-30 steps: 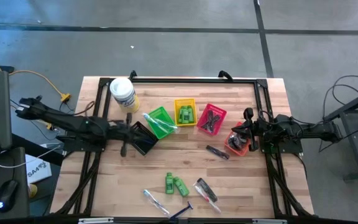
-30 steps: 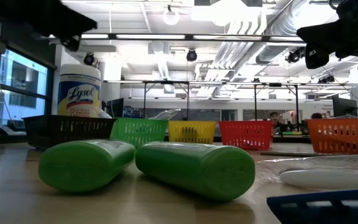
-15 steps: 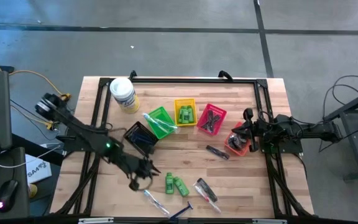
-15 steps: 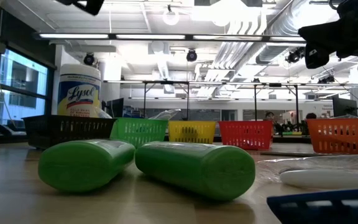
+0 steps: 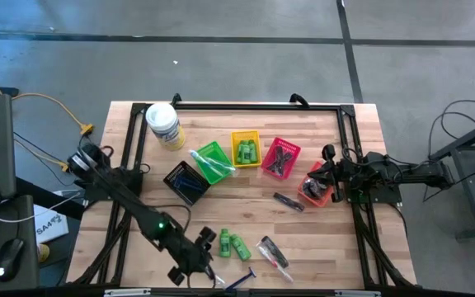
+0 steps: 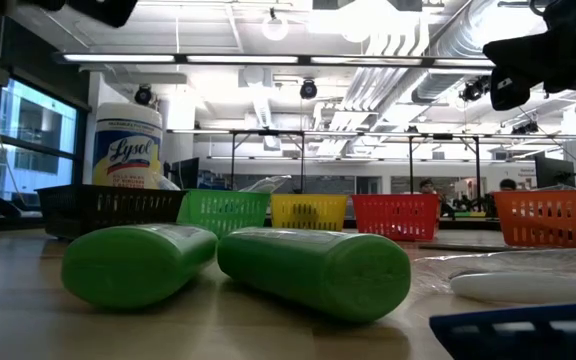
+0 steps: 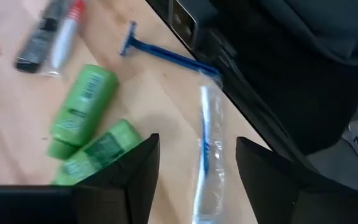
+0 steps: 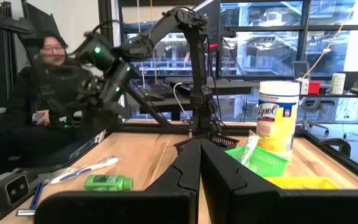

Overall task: Pick & Place Travel size toiletries
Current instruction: Put the blue toothbrush into the green bin

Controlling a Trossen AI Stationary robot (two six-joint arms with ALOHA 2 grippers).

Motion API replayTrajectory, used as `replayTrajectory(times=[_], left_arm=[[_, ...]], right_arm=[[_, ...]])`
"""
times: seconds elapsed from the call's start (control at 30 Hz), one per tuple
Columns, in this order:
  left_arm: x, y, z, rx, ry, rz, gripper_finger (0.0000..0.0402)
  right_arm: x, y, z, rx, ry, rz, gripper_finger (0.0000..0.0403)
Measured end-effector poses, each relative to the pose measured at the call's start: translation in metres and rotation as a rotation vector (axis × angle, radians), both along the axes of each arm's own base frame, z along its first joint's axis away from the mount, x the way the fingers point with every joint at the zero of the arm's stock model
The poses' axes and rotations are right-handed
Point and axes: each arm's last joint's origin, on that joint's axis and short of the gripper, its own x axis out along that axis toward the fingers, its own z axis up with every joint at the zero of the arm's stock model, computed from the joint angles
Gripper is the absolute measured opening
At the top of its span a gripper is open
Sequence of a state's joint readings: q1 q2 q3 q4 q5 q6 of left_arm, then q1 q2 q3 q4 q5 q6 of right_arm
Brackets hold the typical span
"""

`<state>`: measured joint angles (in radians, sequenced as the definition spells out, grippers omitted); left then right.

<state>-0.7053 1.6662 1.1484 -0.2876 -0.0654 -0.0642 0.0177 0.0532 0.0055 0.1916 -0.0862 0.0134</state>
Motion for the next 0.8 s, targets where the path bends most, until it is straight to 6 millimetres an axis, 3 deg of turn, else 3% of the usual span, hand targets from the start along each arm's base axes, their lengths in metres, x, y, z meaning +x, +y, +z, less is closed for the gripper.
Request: replayTrajectory(times=[0.4,0.8], left_arm=[[0.012,-0.015,-0.048,0.038,0.089,0.026,0.021],[0.017,-0.019,-0.082,0.056,0.182,0.054,0.021]], right_arm=[[0.0,0.0,-0.001,0.008,0.007,0.001,0.0005],[0.0,0.0,-0.001,0.009,0.009,0.001,0.0005]])
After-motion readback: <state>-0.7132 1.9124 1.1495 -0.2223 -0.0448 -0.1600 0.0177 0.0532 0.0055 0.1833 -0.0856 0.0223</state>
